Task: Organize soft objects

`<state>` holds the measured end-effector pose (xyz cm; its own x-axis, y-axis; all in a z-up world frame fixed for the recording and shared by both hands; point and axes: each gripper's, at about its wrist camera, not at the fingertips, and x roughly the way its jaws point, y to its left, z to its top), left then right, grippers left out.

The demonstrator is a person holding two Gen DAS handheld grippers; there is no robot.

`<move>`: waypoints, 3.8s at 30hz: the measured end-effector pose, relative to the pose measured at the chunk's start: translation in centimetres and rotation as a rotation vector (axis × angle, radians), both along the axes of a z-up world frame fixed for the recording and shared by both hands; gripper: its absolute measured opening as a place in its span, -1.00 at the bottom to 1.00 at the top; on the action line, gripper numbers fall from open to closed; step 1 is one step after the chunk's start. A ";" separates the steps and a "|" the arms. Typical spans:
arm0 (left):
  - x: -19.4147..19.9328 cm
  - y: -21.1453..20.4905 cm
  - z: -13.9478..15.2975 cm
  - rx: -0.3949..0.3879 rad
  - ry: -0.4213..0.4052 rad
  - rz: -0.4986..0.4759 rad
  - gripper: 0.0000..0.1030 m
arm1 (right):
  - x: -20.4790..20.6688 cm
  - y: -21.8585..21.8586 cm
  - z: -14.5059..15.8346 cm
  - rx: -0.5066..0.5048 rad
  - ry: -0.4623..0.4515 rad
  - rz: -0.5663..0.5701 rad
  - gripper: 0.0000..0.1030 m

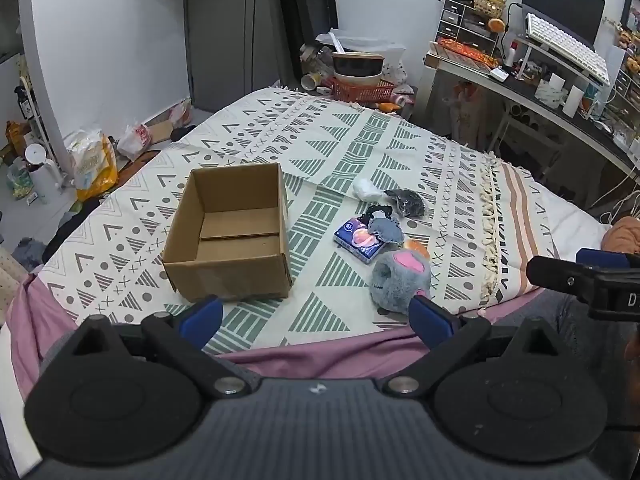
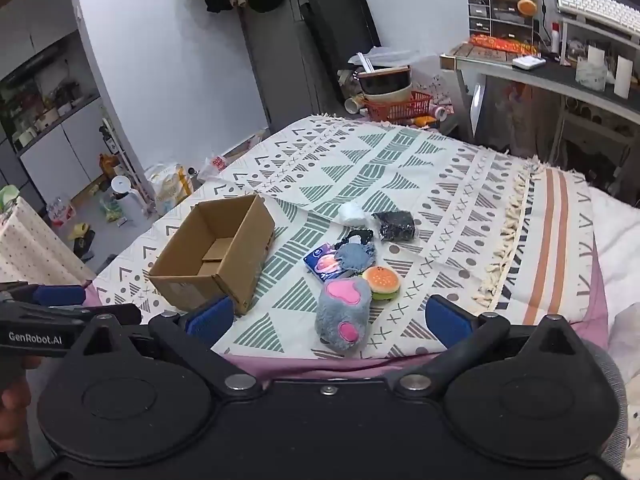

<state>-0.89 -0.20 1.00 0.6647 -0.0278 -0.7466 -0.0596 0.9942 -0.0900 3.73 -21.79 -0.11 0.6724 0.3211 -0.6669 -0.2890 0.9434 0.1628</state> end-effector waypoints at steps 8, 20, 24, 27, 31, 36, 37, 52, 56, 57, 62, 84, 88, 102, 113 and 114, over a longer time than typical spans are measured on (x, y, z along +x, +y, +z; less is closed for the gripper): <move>-0.2 -0.1 0.2 -0.002 -0.012 0.002 0.92 | 0.0 -0.1 0.0 -0.009 -0.001 -0.005 1.00; -0.2 -0.5 0.1 0.001 -0.014 -0.006 0.92 | 0.0 -0.7 -0.3 -0.007 -0.002 -0.025 1.00; -0.2 -0.4 0.1 0.001 -0.013 -0.009 0.92 | 0.0 -0.8 -0.3 -0.009 -0.004 -0.025 1.00; -0.2 -0.5 0.1 0.002 -0.013 -0.008 0.92 | -0.1 -0.9 -0.3 -0.013 -0.008 -0.025 1.00; -0.2 -0.5 0.1 0.001 -0.013 -0.006 0.92 | 0.0 -1.0 -0.4 -0.014 -0.009 -0.029 1.00; -0.2 -0.5 0.1 0.003 -0.013 -0.006 0.92 | 0.1 -1.1 -0.6 -0.012 0.000 -0.037 1.00; -0.2 -0.5 0.1 0.002 -0.014 -0.006 0.92 | 0.1 -1.2 -0.6 -0.013 0.000 -0.038 1.00; -0.1 -1.0 0.3 0.005 -0.017 -0.013 0.92 | 0.2 -1.3 -0.7 -0.007 0.004 -0.039 1.00; 0.0 -1.1 0.4 0.005 -0.019 -0.014 0.92 | 0.2 -1.3 -0.7 -0.008 0.008 -0.041 1.00; 0.0 -1.1 0.4 0.004 -0.020 -0.015 0.92 | 0.2 -1.3 -0.7 -0.008 0.006 -0.040 1.00; 0.3 -1.1 0.7 0.002 -0.022 -0.018 0.92 | 0.1 -1.4 -0.8 -0.008 0.005 -0.039 1.00; 2.0 -2.3 0.2 -0.017 -0.027 -0.026 0.92 | 1.4 -1.7 -1.2 0.010 0.024 -0.035 1.00; 2.5 -2.5 -0.5 -0.032 -0.021 -0.033 0.92 | 2.0 -1.9 -1.6 0.010 0.033 -0.039 1.00; 5.5 -3.1 -2.7 -0.058 0.004 -0.006 0.87 | 5.5 -3.0 -3.5 0.048 0.083 -0.063 1.00; 8.5 -4.2 -4.7 -0.122 0.016 -0.015 0.71 | 8.7 -4.6 -5.7 0.109 0.154 -0.130 1.00; 8.8 -4.4 -4.8 -0.128 0.017 -0.013 0.63 | 8.9 -4.7 -5.9 0.115 0.162 -0.134 0.99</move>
<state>7.91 -4.59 -3.84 0.6511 -0.1322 -0.7474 -0.0489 0.9754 -0.2152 12.67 -26.52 -6.04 0.6014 0.3165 -0.7336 -0.1243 0.9441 0.3054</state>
